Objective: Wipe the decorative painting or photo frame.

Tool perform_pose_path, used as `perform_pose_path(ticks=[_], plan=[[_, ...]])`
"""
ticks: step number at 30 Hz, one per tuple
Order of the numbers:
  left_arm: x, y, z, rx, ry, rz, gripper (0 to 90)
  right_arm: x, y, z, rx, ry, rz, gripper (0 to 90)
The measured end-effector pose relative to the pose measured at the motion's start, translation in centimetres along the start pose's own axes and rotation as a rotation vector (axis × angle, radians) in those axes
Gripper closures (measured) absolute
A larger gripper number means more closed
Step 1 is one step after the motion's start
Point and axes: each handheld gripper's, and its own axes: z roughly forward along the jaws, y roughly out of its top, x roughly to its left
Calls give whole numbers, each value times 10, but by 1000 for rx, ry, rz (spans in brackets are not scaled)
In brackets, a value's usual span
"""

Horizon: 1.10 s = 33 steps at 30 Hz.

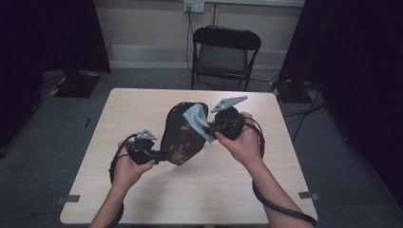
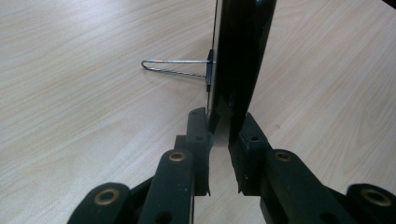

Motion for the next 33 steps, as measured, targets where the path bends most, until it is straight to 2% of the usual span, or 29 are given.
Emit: perform_pose_path(ticks=[3,7,18,33], plan=[[0,0,0,2,-3,4,786,4,7,0,-15,5,-9,798],[0,0,0,-3,-2,0,786,11,6,12,-5,21,-6,799],[0,0,0,4,-3,1,786,13,-15,34,39,36,6,799],[0,0,0,4,-5,2,786,18,-53,68,99,67,41,799]])
